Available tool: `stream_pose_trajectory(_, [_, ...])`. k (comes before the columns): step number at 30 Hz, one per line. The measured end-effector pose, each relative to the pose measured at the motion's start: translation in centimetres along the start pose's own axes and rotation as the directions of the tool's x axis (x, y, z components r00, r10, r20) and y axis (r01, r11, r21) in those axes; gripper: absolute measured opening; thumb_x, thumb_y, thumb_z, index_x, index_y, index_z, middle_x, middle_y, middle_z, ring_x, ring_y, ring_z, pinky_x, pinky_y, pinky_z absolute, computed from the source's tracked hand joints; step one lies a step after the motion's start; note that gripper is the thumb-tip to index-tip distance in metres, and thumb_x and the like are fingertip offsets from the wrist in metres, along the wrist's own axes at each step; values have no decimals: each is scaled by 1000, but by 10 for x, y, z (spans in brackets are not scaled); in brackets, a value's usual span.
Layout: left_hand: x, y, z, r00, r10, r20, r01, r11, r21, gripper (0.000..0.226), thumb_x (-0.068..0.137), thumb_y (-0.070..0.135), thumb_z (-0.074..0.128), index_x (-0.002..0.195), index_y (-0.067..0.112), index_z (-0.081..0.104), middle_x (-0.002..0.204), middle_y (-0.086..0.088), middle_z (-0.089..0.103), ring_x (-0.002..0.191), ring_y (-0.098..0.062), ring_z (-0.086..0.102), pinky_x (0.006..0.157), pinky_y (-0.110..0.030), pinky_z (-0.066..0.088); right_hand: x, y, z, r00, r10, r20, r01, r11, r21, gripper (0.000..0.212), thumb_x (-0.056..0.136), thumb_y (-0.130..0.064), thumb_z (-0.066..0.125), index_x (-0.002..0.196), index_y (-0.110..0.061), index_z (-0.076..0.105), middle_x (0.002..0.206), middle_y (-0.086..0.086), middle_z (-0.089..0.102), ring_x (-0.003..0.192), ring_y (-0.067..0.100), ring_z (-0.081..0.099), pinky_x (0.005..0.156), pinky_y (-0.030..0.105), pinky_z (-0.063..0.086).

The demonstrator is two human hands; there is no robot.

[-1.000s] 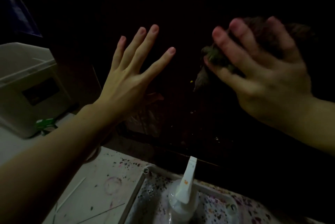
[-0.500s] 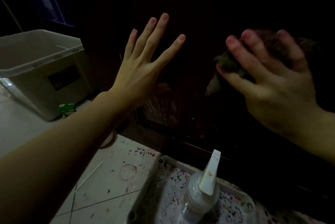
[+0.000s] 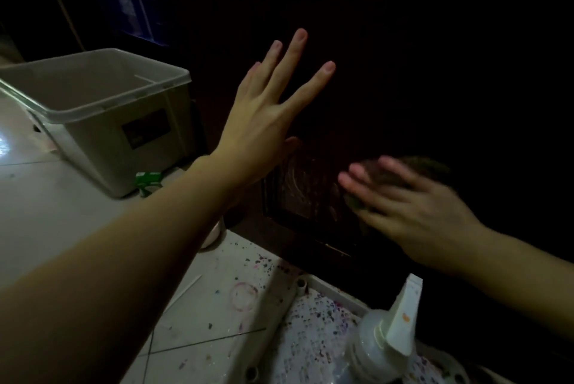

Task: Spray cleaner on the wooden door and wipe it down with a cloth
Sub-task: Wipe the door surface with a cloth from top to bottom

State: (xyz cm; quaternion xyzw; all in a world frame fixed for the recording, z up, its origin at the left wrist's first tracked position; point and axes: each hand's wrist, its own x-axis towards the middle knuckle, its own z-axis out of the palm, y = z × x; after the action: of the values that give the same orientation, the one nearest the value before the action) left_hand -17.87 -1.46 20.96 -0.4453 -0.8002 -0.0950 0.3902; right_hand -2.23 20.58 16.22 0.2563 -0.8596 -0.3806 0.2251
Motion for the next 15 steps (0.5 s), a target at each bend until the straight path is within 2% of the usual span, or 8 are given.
stream_pose_trajectory(2, [0, -1, -1, 1000, 6, 2, -6, 1000, -9, 104, 68, 25, 82, 152, 25, 18, 158, -21, 6, 146, -38, 6, 114, -56, 22, 22, 22, -20, 978, 163, -129, -164, 986, 7, 50, 87, -14, 33, 130, -10, 60, 153, 18, 32, 141, 35, 30, 116, 53, 15])
stream_pose_trajectory(4, [-1, -6, -2, 1000, 6, -18, -6, 1000, 6, 96, 73, 29, 76, 152, 24, 22, 158, -22, 10, 146, -38, 8, 114, -57, 18, 37, 38, -32, 937, 288, -196, -296, 955, -12, 46, 95, -13, 34, 139, -11, 50, 157, 18, 25, 145, 34, 24, 117, 54, 12])
stream_pose_trajectory(6, [-2, -12, -3, 997, -45, -60, 47, 998, 43, 89, 76, 40, 68, 152, 24, 24, 157, -23, 12, 145, -40, 8, 115, -59, 10, 43, 36, -31, 927, 311, -209, -326, 945, -36, 49, 96, -15, 35, 144, -12, 43, 159, 17, 20, 146, 34, 18, 118, 55, 9])
stream_pose_trajectory(8, [-2, -20, -2, 992, -104, -73, 106, 994, 26, 93, 73, 43, 69, 152, 24, 24, 157, -24, 10, 145, -42, 4, 115, -61, 8, 43, 19, -18, 961, 222, -162, -230, 972, -35, 55, 87, -14, 37, 141, -12, 47, 159, 16, 21, 146, 33, 21, 118, 53, 6])
stream_pose_trajectory(10, [-5, -27, 1, 987, -155, -39, 153, 988, -33, 103, 68, 38, 78, 152, 24, 21, 158, -24, 4, 145, -42, -1, 115, -60, 13, 38, -5, 1, 999, 33, -40, -34, 999, -16, 58, 80, -16, 43, 136, -10, 54, 157, 17, 24, 145, 33, 22, 120, 52, 2])
stream_pose_trajectory(12, [-8, -33, 3, 981, -195, -3, 193, 977, -94, 107, 67, 31, 82, 153, 25, 18, 158, -24, -2, 146, -40, -4, 115, -55, 20, 34, -21, 15, 984, -141, 110, 138, 990, 32, 58, 75, -21, 55, 130, -5, 59, 153, 18, 29, 144, 34, 23, 120, 51, -1])
stream_pose_trajectory(14, [-9, -34, 5, 977, -212, 7, 211, 969, -127, 106, 68, 28, 82, 153, 26, 18, 158, -24, -3, 146, -39, -4, 114, -52, 23, 36, -24, 18, 964, -209, 163, 200, 977, 72, 53, 76, -25, 56, 122, -3, 65, 149, 19, 36, 142, 34, 28, 119, 51, 1])
stream_pose_trajectory(15, [-9, -33, 6, 976, -220, 6, 219, 965, -142, 104, 70, 29, 81, 153, 25, 18, 158, -24, -3, 146, -39, -3, 114, -53, 24, 39, -22, 17, 968, -204, 146, 193, 977, 87, 49, 78, -26, 49, 118, -4, 67, 148, 20, 37, 141, 34, 30, 118, 52, 3])
